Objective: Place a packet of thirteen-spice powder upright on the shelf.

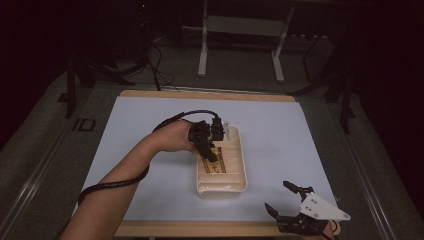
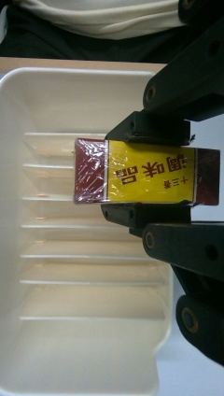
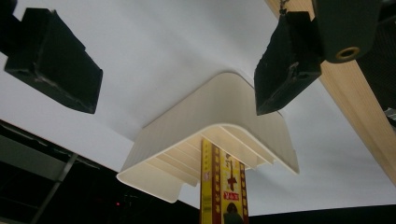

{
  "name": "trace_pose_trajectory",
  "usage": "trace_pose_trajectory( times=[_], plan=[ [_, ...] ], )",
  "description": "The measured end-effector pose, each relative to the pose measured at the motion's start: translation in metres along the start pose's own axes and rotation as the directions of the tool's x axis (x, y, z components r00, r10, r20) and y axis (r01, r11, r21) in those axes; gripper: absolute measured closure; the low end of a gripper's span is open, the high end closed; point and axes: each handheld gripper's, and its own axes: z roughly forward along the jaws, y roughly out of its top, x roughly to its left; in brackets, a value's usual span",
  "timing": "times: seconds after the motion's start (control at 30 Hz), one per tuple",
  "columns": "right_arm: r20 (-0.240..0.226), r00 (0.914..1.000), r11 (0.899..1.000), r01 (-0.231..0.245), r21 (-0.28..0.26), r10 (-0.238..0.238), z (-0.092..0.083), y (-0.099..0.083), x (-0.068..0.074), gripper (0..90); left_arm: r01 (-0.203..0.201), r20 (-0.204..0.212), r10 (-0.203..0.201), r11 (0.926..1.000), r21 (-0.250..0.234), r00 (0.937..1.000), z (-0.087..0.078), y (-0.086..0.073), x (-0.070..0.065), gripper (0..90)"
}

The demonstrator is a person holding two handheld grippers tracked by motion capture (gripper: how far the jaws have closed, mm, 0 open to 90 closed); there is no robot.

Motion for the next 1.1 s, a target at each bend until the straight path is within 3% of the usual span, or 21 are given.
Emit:
trace_pose_trajectory(
  times=[0.2,0.47,0.63,0.83,0.97,1.1],
  plan=[
    [-0.004,1.0000,1.000,-0.002,-0.002,0.002,0.000,0.000,0.000,15.4,-0.006,0.005,0.006,0.9999,0.008,1.0000,0.014,0.005,0.001,67.5],
    [-0.007,1.0000,1.000,-0.002,-0.001,0.002,0.000,0.000,0.000,15.5,-0.007,0.010,0.008,0.9985,-0.054,0.9999,0.032,0.001,0.001,67.4],
    [-0.007,1.0000,1.000,-0.001,-0.001,0.001,0.000,0.000,0.000,15.5,0.005,0.012,-0.003,0.9905,-0.137,0.9999,0.036,-0.004,0.001,67.2],
    [-0.006,1.0000,1.000,0.000,0.001,0.000,0.000,0.000,0.000,15.5,-0.001,0.000,0.001,0.9712,-0.238,1.0000,0.043,-0.009,-0.001,67.0],
    [-0.006,1.0000,1.000,0.001,0.000,-0.001,0.000,0.000,0.000,15.5,-0.012,-0.009,0.010,0.9653,-0.261,0.9999,0.045,-0.011,-0.004,66.0],
    [-0.006,1.0000,1.000,0.001,0.001,-0.001,-0.001,0.000,0.000,15.5,-0.015,-0.016,0.012,0.9674,-0.253,0.9998,0.044,-0.010,-0.004,63.6]
  ],
)
